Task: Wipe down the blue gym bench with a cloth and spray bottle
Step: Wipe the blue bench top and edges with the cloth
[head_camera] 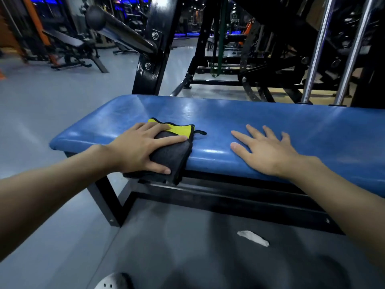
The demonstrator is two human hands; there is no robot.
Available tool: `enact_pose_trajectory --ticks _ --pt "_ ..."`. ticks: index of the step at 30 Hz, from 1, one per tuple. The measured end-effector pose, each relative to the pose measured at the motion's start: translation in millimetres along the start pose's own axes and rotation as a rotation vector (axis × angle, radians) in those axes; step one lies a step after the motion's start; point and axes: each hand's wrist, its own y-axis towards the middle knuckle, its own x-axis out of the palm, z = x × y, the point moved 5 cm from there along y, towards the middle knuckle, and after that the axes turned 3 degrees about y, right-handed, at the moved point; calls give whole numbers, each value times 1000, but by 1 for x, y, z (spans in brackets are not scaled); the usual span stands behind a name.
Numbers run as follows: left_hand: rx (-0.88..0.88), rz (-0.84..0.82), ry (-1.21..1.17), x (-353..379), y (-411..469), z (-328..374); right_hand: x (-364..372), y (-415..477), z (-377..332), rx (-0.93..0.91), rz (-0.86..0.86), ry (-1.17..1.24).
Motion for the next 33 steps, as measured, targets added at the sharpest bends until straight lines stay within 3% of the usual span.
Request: enact_pose_trajectory --ticks 7,16,20,25,33 --pt "33 33 37 -8 42 68 -2 0 0 -3 22 27" --pt "4 -21 -42 -5 19 24 -12 -16 41 59 29 18" --pt "11 -72 -3 -13 46 59 -5 -23 49 72 18 41" --pt "57 -20 37 -16 80 115 -5 -23 47 80 45 20" --pt "103 16 -36 -14 61 83 -7 -36 72 84 56 -3"
